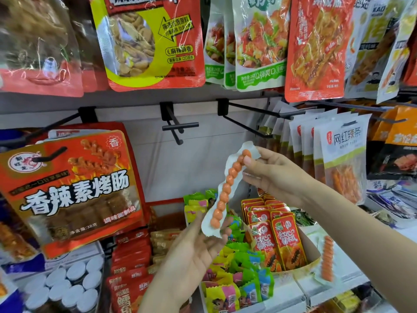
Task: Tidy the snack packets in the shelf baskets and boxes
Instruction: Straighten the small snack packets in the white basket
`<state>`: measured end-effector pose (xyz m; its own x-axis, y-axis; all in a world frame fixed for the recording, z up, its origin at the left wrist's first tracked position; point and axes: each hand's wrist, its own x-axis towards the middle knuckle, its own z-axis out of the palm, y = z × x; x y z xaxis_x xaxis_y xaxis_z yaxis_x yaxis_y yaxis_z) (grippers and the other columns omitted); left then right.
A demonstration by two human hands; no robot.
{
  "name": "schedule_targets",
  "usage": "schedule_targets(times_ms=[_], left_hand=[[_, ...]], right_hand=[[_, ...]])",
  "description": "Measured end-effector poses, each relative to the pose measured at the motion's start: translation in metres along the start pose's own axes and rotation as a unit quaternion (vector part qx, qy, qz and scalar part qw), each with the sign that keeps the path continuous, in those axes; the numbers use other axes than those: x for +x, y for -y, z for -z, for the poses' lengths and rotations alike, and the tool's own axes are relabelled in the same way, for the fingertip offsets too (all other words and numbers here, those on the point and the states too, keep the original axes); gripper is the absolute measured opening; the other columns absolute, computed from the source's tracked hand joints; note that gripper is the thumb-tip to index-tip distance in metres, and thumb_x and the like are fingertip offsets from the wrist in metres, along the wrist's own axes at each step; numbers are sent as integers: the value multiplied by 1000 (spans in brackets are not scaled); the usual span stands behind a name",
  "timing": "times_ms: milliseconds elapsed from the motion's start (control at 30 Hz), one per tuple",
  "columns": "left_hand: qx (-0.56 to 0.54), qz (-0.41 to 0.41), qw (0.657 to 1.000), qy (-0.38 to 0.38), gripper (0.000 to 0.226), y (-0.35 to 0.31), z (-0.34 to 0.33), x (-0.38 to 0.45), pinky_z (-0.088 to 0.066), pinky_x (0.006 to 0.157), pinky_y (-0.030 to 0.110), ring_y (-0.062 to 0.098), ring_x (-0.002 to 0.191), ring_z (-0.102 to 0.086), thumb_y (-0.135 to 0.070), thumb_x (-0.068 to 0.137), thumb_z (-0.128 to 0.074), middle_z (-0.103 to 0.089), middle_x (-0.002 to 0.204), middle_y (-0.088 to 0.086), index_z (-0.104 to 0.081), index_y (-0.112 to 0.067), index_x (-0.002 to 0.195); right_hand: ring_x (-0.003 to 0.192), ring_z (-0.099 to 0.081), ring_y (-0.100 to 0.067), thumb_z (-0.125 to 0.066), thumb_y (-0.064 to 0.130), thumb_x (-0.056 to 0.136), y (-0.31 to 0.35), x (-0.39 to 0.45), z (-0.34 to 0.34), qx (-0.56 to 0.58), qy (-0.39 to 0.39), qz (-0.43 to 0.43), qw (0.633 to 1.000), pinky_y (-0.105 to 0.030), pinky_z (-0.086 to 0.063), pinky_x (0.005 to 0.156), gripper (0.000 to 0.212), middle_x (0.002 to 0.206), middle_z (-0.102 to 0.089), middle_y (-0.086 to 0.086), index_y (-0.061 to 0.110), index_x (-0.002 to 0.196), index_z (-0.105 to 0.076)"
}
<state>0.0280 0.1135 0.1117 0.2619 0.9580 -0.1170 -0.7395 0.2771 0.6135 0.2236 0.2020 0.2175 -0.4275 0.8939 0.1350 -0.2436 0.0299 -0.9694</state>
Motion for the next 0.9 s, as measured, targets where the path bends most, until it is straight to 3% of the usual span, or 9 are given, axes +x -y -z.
schedule_targets(times_ms=[100,200,367,500,600,667,733,800,900], left_hand=[[-20,13,1000,18,41,10,1,1,-58,61,29,23,74,-68,-15,73,-77,-68,111,26,-71,-1,111],[50,-58,997,-18,59,11,8,2,-57,59,27,19,73,-68,-8,63,-84,-72,95,15,-66,-2,119],[395,-209,882,-147,48,7,20,10,-57,72,25,17,87,-72,-8,70,-84,-77,99,-3,-66,-18,114],[449,-248,842,-171,46,11,30,15,-59,80,46,24,87,-71,-11,73,-85,-75,101,-4,-68,-26,113],[457,-269,835,-148,47,18,32,17,-59,67,25,7,84,-71,-12,77,-82,-74,97,-15,-66,-33,116],[463,-279,828,-147,49,19,35,19,-53,80,15,-3,98,-66,-15,81,-79,-71,106,-18,-61,-36,121],[511,-294,791,-165,41,13,38,23,-45,96,16,-3,114,-59,-21,84,-76,-64,118,-17,-59,-37,118],[594,-284,733,-173,31,0,39,33,-42,99,19,2,117,-57,-24,86,-73,-60,119,-19,-60,-38,110],[723,-242,634,-129,37,-15,30,60,-38,103,24,12,120,-53,-35,89,-69,-59,122,-8,-62,-21,122]], right_hand=[[105,-66,-20,-65,14,85,-4,3,1,-31,12,-12,999,-31,-54,90,25,106,-70,-8,16,110,-70],[110,-66,-23,-60,6,89,-5,4,7,-28,30,-49,998,-33,-55,93,31,114,-70,-11,14,118,-68],[111,-65,-34,-32,-2,94,9,6,24,15,27,-139,990,-40,-57,88,46,122,-66,-21,9,119,-69],[101,-71,-24,-58,27,96,17,1,26,-129,52,-143,980,-28,-59,76,28,111,-72,-11,17,121,-65],[93,-73,-16,-71,31,76,20,-4,28,-330,56,-91,938,-21,-57,78,38,99,-76,-4,14,111,-70],[85,-74,-17,-73,31,74,25,-7,33,-339,-10,-44,940,-27,-59,78,38,96,-76,-5,11,106,-72],[76,-74,-15,-75,27,77,28,-9,40,-353,-107,5,929,-35,-60,78,31,87,-77,-2,12,103,-71],[74,-73,-9,-75,25,82,26,-8,44,-433,-171,53,883,-38,-60,79,19,84,-76,6,17,99,-72],[74,-70,0,-72,24,87,13,-3,45,-482,-206,92,847,-17,-54,65,26,97,-75,-3,11,110,-73]])
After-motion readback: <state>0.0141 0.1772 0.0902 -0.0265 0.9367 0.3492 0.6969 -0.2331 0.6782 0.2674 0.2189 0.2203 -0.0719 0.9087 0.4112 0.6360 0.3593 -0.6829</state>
